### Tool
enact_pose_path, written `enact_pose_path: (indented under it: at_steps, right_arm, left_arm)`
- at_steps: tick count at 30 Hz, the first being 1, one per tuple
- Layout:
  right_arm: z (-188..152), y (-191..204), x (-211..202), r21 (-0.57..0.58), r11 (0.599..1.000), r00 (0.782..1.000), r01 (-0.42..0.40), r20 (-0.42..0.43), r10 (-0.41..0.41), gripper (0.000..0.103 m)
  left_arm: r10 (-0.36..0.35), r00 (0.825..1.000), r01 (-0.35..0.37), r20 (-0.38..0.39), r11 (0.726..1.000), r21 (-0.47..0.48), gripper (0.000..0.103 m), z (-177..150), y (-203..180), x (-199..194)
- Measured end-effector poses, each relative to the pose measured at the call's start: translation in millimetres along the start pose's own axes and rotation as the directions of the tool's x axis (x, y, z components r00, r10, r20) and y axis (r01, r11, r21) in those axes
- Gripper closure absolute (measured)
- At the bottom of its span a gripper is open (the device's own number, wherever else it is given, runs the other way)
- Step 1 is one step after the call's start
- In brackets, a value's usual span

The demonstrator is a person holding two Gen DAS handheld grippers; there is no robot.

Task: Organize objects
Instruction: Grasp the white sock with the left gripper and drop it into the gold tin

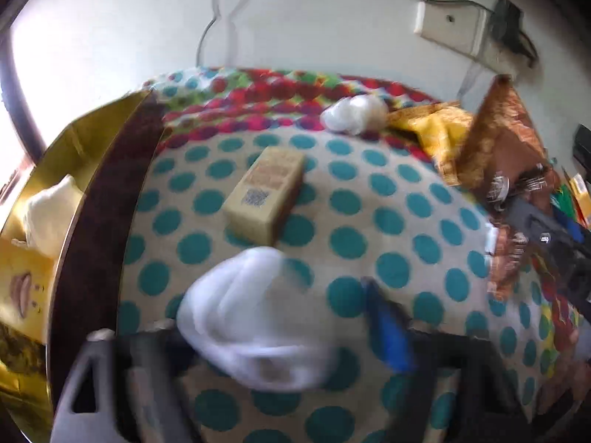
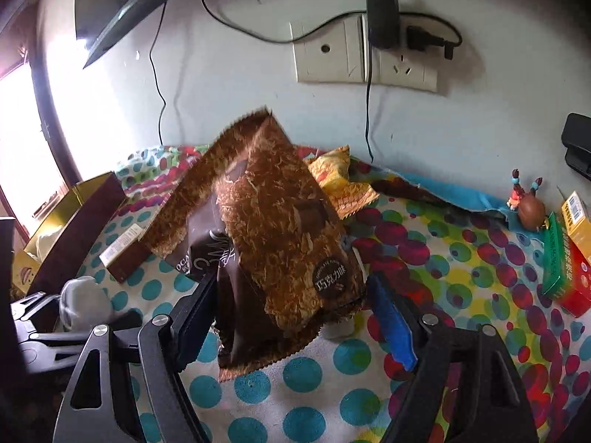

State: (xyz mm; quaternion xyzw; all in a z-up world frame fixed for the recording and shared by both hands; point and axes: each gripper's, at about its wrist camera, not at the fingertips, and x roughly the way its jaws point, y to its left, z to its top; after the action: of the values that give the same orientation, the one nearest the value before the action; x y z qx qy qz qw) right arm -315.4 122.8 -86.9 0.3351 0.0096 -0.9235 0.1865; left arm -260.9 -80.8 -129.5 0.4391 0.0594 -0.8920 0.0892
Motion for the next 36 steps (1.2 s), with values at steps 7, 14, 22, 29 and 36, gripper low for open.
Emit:
enact_pose_path:
  at_steps: [7,14,22,29,36]
  right_arm:
    - [0,7,-4,-0.022,0.998,0.998,0.065,0.023,-0.064,0.026]
    - [-3,33,-9,-0.122,0.984,0.991,0.131,0.047,-0.127,0.026]
    - [-3,33,2,-0.128,0.979,0.987,0.161,-0.003,-0.163,0.026]
    - [-5,45,3,-0.187,0.965,0.983,0.182,0.0,-0.186,0.026]
    - [-6,46,3,-0.195,0.964,0.983,0.18,0.002,-0.183,0.026]
  left_arm:
    - [-0.061,0.995,0.064,0.076,0.998,-0.03,0.06,-13,5,-42]
    - [-0.059,0.981,0.056,0.185,0.998,0.02,0.06,-21,15,-94]
    - [0.051,0.976,-0.039,0.211,0.997,-0.061,0.06,-12,79,-125]
    - [0.16,0.965,-0.139,0.209,0.984,-0.115,0.06,17,131,-123]
    - [0.231,0.958,-0.204,0.172,0.965,-0.163,0.06,56,167,-101]
